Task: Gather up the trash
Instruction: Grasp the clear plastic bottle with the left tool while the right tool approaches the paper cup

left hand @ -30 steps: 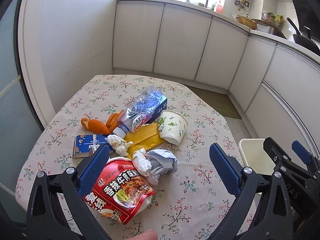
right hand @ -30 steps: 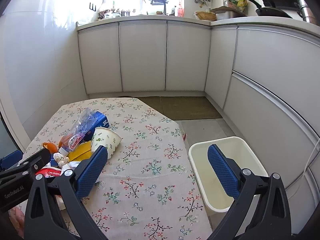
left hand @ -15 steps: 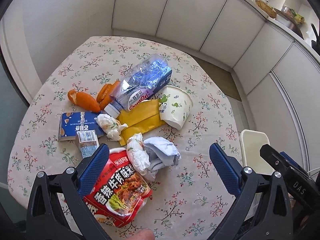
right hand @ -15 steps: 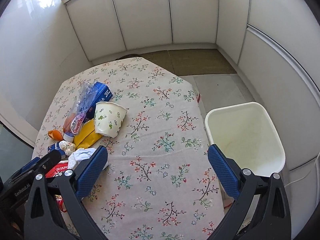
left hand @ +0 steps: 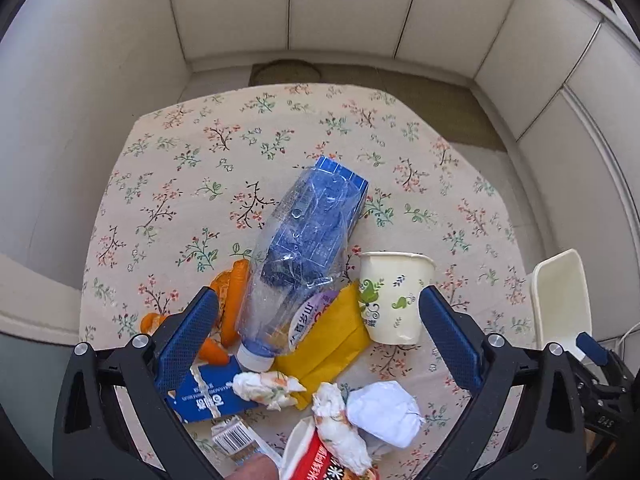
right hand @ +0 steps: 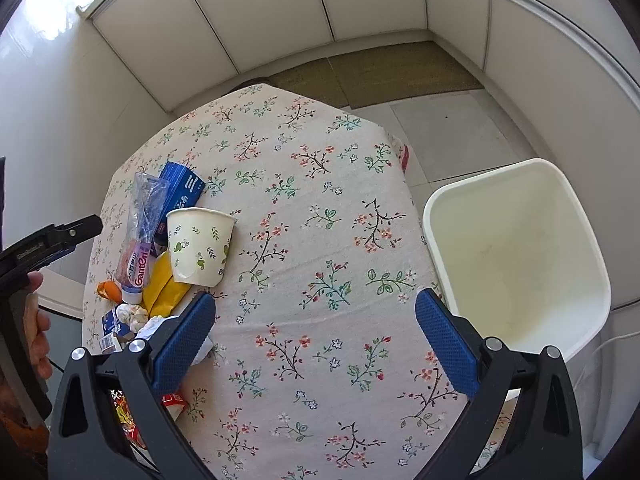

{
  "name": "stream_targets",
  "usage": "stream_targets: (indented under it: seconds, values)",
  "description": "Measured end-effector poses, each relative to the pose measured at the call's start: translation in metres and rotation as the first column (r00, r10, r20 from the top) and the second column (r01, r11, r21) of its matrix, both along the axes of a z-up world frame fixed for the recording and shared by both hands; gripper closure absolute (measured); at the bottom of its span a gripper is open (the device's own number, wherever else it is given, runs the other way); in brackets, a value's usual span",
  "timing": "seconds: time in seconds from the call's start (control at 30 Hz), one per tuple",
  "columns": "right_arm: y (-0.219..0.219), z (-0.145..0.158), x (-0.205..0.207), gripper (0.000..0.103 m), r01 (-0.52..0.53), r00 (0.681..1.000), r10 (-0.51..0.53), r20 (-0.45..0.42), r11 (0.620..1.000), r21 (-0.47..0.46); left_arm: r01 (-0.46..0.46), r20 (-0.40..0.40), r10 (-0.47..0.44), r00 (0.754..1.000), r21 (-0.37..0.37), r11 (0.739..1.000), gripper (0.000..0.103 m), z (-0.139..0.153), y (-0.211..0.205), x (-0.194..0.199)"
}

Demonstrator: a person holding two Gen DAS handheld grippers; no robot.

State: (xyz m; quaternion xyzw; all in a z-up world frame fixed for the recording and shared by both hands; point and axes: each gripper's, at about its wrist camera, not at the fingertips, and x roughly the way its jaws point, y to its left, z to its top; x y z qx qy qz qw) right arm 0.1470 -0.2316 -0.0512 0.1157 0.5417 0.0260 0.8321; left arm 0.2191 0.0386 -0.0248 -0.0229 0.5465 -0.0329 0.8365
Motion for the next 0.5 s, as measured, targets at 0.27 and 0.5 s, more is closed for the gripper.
stream_targets:
  seconds: [0.27,0.5]
  values:
    - [0.005,-0.012,0.013,0.006,-0.041,0.998,0.045,-0.050,0.996,0.074,0.054,-0.156,-0.041,0.987,0.077,0.996,0.007,-0.049,0.001,0.045]
    - [0.014,-0.025,0.019,0.006,-0.099,0.988,0.098,-0.122,0.995,-0.002,0.064,-0.223,-0.042,0.974,0.091,0.994,0.007,-0.081,0.006,0.054]
